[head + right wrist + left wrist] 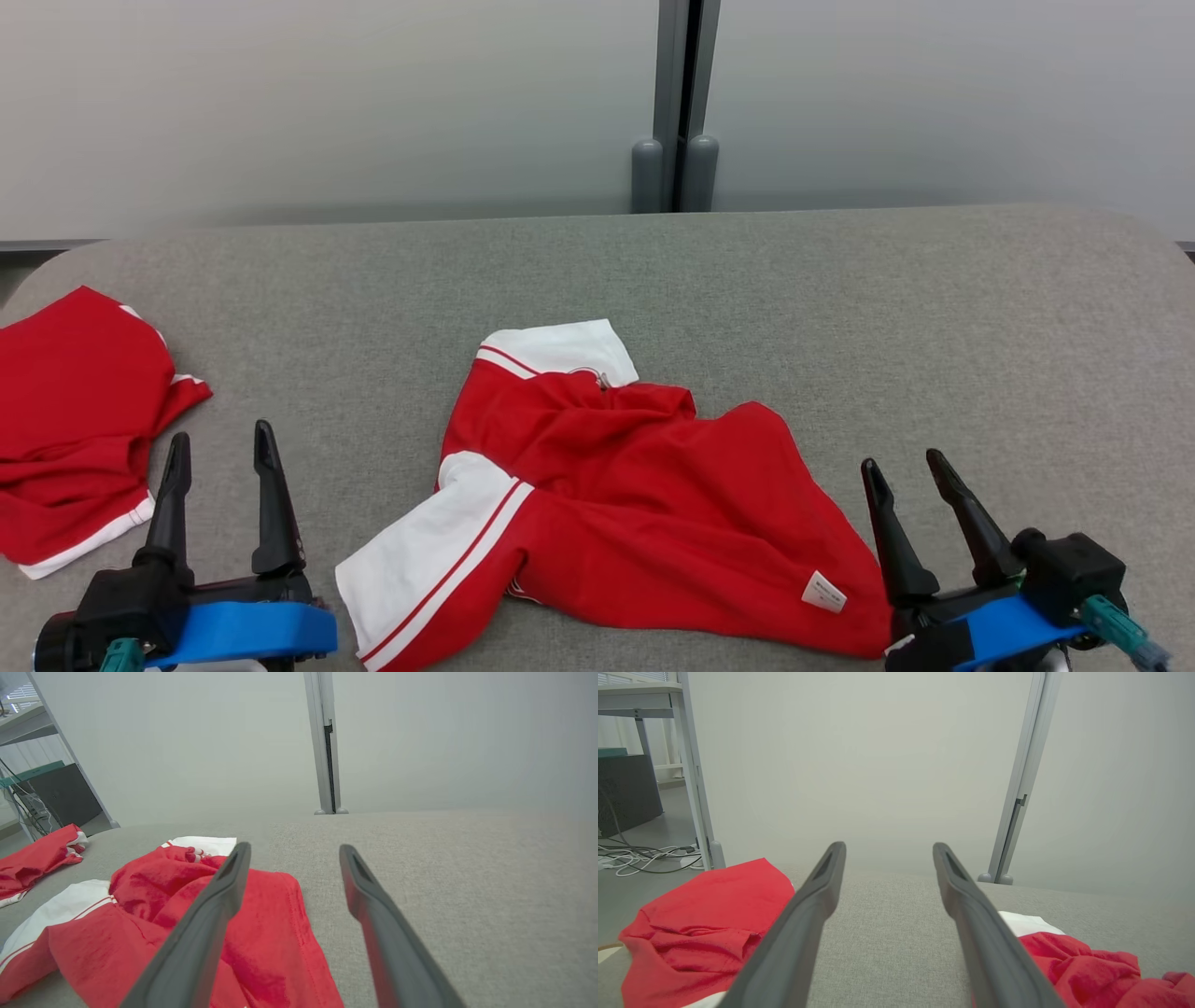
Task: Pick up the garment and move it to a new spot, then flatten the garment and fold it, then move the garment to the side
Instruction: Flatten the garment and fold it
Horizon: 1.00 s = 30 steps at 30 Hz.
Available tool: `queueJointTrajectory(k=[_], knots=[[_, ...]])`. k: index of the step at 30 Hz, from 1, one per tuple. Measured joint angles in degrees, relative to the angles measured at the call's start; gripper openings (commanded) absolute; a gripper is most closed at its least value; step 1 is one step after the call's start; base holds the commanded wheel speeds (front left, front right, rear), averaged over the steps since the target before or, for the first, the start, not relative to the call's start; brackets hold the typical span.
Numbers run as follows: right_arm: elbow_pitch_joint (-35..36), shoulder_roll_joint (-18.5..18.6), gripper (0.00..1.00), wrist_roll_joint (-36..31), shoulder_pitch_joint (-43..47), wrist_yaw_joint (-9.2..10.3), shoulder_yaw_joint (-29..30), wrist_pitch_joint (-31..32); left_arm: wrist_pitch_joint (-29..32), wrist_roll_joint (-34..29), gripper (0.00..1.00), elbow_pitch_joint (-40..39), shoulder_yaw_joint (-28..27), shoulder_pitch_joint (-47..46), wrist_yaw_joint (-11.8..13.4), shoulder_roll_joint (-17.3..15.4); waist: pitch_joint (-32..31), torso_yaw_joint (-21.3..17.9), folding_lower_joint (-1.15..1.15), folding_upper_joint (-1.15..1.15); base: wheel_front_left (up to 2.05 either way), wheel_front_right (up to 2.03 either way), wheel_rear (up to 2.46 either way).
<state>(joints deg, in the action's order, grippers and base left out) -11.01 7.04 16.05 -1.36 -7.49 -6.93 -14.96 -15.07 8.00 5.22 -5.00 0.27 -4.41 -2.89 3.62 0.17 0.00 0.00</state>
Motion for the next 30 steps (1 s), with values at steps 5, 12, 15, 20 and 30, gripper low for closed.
queueJointTrajectory(k=[5, 12, 15, 20, 30], knots=[[-0.9, -2.1, 1.0, -1.5, -0.9, 0.0, -0.4, 0.0, 0.0, 0.0, 1.0, 0.5, -0.1, 0.0, -0.1, 0.0, 0.3, 0.8, 0.0, 0.01, 0.0, 0.0, 0.0], [-1.3, -2.9, 1.0, -2.8, -1.3, 0.0, -0.4, 0.0, 0.0, -1.6, 1.0, 2.0, 0.1, -3.7, -1.3, -0.6, 1.8, 0.8, 0.0, 0.01, 0.0, 0.0, 0.0], [-1.2, -3.0, 1.0, -3.0, -2.6, 0.0, -0.4, -0.1, 0.0, -2.1, 1.0, 3.6, 0.6, -9.5, -1.9, -2.4, 2.8, 0.1, 0.0, 0.01, 0.0, 0.0, 0.0], [-0.8, -3.0, 1.0, -3.4, -5.2, 0.0, -1.0, -0.1, 0.0, -2.2, 1.0, 9.9, 4.9, -21.2, -2.7, -7.4, 5.2, -2.0, 0.0, 0.01, 0.0, 0.0, 0.0], [0.5, -3.1, 1.0, -3.4, -9.2, 0.0, -0.6, -0.1, 9.5, 9.9, 1.0, 23.3, 25.8, -41.1, -3.0, -19.3, 11.4, -8.2, 0.01, 0.01, 0.0, 0.0, 0.0]])
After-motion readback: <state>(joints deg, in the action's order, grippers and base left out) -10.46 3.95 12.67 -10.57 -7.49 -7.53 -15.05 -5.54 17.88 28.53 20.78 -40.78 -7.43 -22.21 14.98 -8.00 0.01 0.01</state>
